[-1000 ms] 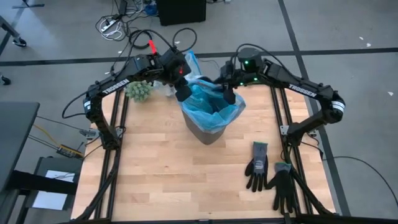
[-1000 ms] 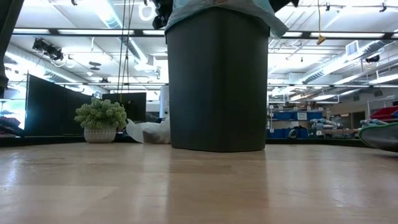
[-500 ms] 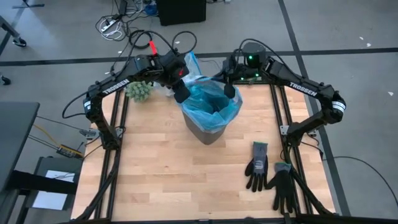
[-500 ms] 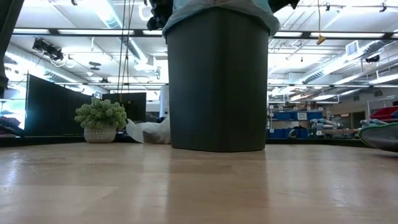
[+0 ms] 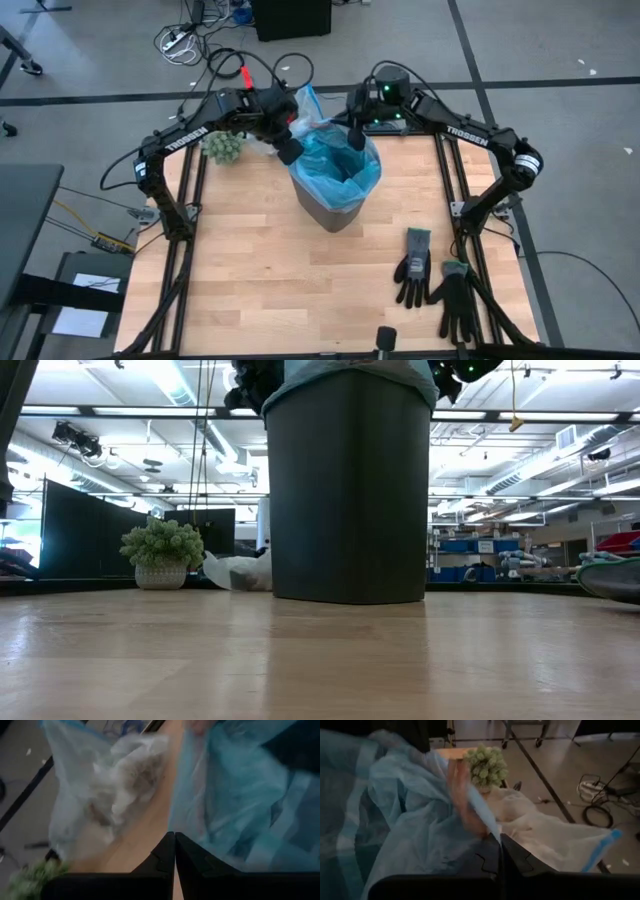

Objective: Place trash/remove bag and relplace
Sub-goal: Insert the new blue trash bag into the trash bin

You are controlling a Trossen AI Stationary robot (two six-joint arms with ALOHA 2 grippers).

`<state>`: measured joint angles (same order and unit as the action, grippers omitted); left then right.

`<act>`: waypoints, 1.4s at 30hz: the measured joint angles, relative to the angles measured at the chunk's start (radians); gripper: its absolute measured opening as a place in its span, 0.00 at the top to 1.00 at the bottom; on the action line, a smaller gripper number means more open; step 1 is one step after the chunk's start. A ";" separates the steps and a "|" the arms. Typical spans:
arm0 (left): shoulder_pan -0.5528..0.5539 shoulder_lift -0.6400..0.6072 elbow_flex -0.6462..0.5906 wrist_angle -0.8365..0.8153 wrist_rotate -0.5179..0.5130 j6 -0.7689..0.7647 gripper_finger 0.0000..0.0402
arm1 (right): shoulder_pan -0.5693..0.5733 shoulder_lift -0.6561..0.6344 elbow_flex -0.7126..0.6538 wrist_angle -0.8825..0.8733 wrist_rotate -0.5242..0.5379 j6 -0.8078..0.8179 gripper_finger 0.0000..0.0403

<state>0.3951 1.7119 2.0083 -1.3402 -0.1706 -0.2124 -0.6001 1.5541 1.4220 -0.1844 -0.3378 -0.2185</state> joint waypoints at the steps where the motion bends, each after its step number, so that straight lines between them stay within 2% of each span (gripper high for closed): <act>1: -0.004 0.000 0.000 -0.023 -0.008 -0.007 0.95 | -0.006 -0.002 0.000 0.005 0.003 0.003 1.00; 6: -0.030 0.004 0.000 -0.110 -0.015 -0.018 0.95 | -0.040 -0.005 0.000 -0.014 -0.003 0.009 1.00; 20: -0.083 0.003 0.001 -0.060 -0.005 -0.130 0.95 | -0.028 0.006 0.000 -0.034 -0.075 0.029 1.00; 23: -0.094 -0.001 0.000 -0.006 -0.004 -0.165 0.94 | -0.020 0.005 0.000 -0.024 -0.096 0.041 1.00; 27: -0.103 -0.002 0.048 0.063 -0.001 -0.170 0.90 | -0.010 0.005 0.000 -0.027 -0.098 0.043 1.00; 30: -0.103 -0.006 0.106 0.067 -0.002 -0.153 0.82 | -0.009 0.005 0.000 -0.027 -0.104 0.060 1.00; 33: -0.106 -0.006 0.152 0.051 -0.007 -0.045 0.71 | -0.010 0.005 0.000 -0.028 -0.116 0.069 1.00; 37: -0.130 -0.007 0.177 0.006 -0.042 0.262 0.59 | -0.010 0.005 0.000 -0.030 -0.131 0.070 1.00; 42: -0.159 -0.005 0.162 -0.018 -0.069 0.644 0.53 | -0.010 0.004 0.000 -0.044 -0.140 0.070 1.00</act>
<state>0.2364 1.7069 2.1702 -1.3579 -0.2397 0.4318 -0.6106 1.5585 1.4220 -0.2285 -0.4782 -0.1486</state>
